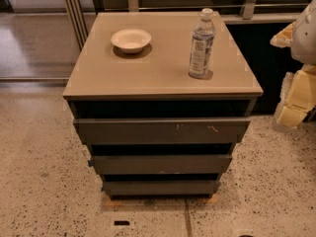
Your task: Open top drawer
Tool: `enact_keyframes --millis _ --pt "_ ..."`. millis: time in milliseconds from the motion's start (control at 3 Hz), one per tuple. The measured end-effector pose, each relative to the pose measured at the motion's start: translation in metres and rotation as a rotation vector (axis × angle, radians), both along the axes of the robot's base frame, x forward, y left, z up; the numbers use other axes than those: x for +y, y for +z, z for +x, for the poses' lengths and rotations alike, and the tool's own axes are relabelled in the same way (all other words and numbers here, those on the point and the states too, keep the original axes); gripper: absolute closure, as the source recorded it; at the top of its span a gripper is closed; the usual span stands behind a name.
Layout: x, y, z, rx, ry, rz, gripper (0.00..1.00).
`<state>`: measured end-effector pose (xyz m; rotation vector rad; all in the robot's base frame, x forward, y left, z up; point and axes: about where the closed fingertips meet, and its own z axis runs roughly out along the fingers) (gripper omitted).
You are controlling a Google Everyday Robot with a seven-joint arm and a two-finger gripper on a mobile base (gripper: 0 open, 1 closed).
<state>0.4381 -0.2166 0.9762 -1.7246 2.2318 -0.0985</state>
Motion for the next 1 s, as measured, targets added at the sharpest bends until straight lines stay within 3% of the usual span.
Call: enact_keyframes --millis 667,1000 --pt "0.004 -0.013 0.005 -0.022 0.001 0.032 0.00" --pt "0.021 -0.047 0.018 -0.038 0.023 0.120 0.00"
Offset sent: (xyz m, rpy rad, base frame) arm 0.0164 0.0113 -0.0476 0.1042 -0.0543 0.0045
